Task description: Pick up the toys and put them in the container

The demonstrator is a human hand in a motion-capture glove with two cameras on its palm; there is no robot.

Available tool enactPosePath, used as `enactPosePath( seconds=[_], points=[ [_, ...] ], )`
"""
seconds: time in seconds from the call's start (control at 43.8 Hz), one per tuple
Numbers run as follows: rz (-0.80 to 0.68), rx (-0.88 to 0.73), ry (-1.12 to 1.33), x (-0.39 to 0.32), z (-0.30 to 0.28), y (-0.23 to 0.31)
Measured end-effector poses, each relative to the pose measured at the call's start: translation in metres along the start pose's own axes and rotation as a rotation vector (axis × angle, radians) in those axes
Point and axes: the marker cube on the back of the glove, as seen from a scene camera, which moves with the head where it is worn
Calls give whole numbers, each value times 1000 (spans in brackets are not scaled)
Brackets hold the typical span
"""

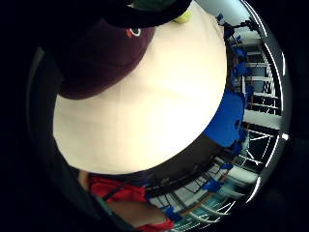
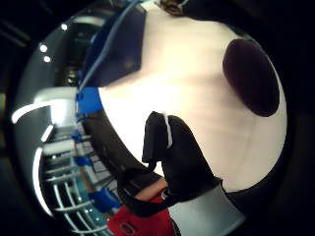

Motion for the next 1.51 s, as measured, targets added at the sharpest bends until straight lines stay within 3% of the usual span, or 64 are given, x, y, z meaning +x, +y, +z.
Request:
enactPosePath(
  seconds=[0.526,0.96,1.349,1.509],
  points=[
    [-26,34,-44,5,-1,-2],
    [6,17,11,39,7,-45],
    [75,-175,42,42,41,-69],
    [107,-168,76,45,43,-66]
  ],
)
